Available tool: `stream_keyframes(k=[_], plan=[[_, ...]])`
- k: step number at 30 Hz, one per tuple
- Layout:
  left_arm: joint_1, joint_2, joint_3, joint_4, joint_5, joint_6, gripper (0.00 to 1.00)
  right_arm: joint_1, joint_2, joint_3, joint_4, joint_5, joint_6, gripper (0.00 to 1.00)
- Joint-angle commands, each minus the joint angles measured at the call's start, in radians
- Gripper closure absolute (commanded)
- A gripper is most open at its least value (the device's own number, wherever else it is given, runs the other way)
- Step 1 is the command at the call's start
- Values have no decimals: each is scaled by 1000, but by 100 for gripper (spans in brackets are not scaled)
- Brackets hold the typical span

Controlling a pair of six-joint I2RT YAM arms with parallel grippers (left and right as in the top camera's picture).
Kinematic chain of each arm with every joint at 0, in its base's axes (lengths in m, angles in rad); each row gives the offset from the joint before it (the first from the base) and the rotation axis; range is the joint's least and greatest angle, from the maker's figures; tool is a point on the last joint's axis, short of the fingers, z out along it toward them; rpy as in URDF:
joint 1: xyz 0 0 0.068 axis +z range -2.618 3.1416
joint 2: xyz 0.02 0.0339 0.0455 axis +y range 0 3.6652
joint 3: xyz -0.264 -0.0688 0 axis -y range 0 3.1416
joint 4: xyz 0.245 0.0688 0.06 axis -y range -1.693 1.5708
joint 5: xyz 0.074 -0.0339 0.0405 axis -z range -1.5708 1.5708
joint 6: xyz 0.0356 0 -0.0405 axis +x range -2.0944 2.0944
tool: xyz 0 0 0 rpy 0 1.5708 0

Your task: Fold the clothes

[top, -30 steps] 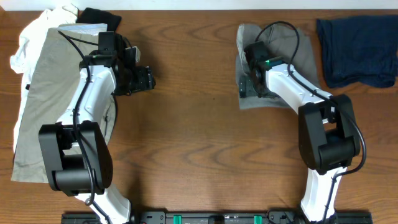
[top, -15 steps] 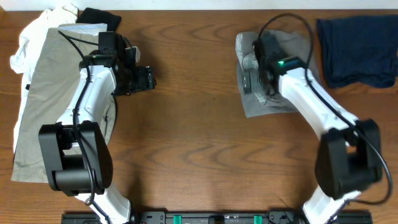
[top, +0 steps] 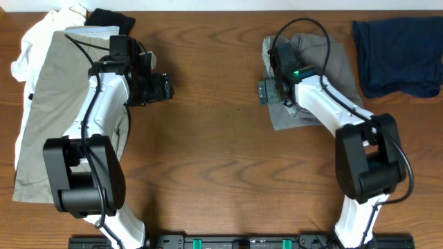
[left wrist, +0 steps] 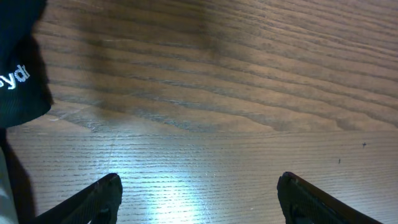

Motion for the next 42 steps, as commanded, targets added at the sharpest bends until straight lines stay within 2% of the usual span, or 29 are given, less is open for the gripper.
stream_keyframes(k=[1, 9, 13, 15, 18, 19, 21, 23, 34, 37, 42], plan=[[3, -22, 18, -4, -10, 10, 19, 7, 31, 0, 14, 51, -13, 1], [3, -22, 18, -8, -10, 10, 19, 9, 119, 0, 36, 176, -14, 2], [3, -22, 18, -8, -10, 10, 19, 12, 165, 0, 59, 183, -14, 18], [3, -22, 18, -8, -10, 10, 19, 13, 179, 0, 64, 187, -14, 27], [3, -22, 18, -8, -10, 10, 19, 11, 184, 0, 66, 211, -13, 51], [3, -22, 18, -8, -10, 10, 19, 10, 184, 0, 67, 224, -13, 66], [3, -22, 18, -8, -10, 10, 18, 7, 183, 0, 69, 243, -14, 85], [3, -22, 18, -8, -10, 10, 19, 6, 182, 4, 64, 249, -14, 98], [3, -22, 18, -6, -10, 10, 19, -10, 103, 191, -152, 249, -92, 99], [3, -22, 18, -6, -11, 10, 19, -22, 58, 258, -198, 241, -171, 99], [3, -22, 18, -3, -11, 10, 18, -36, -6, 330, -231, 230, -385, 99]])
